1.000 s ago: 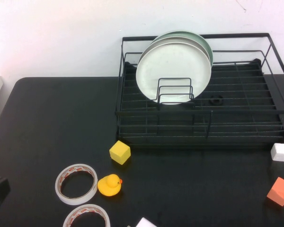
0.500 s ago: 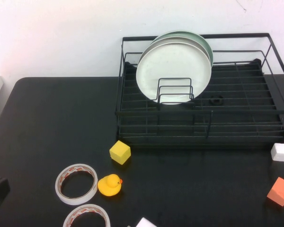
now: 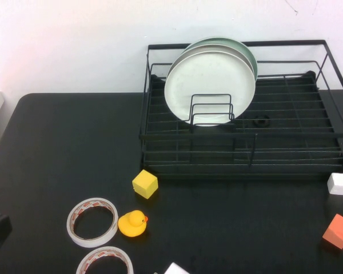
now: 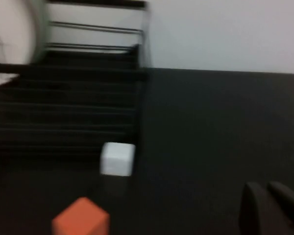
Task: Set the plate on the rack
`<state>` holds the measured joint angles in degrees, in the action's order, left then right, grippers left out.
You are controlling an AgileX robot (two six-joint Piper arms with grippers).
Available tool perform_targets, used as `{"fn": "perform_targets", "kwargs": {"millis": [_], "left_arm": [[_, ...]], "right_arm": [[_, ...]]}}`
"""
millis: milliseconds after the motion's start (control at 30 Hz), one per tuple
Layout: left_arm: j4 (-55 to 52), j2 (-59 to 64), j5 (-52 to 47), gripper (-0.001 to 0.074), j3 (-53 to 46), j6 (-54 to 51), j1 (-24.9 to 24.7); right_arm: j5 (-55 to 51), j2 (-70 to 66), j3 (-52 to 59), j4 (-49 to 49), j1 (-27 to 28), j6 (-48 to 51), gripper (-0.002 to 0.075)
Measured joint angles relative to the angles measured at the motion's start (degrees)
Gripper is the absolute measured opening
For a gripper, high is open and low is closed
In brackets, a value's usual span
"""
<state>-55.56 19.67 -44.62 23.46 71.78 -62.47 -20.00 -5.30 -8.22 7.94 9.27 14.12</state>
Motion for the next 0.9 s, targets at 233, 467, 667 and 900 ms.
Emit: {"fn": "perform_targets", "kwargs": {"millis": [233, 467, 667, 900], "left_arm": [[0.0, 0.0, -0.1, -0.0001, 0.0, 0.0, 0.0], [0.0, 0.0, -0.3, -0.0001, 0.0, 0.0, 0.0], [0.0, 0.0, -0.4, -0.0001, 0.0, 0.0, 0.0], [0.0, 0.0, -0.4, -0.0001, 0.0, 0.0, 0.0]], "right_arm": [[7.8, 5.9, 9.5, -15.2, 0.0, -22.1, 0.0012], [2.5, 6.0, 9.8, -15.1, 0.0, -23.4, 0.0012], [1.7, 6.0, 9.6, -14.4, -3.7, -19.6, 0.0012], [1.5, 6.0, 9.6, -14.1, -7.6, -18.2, 0.0012]]}}
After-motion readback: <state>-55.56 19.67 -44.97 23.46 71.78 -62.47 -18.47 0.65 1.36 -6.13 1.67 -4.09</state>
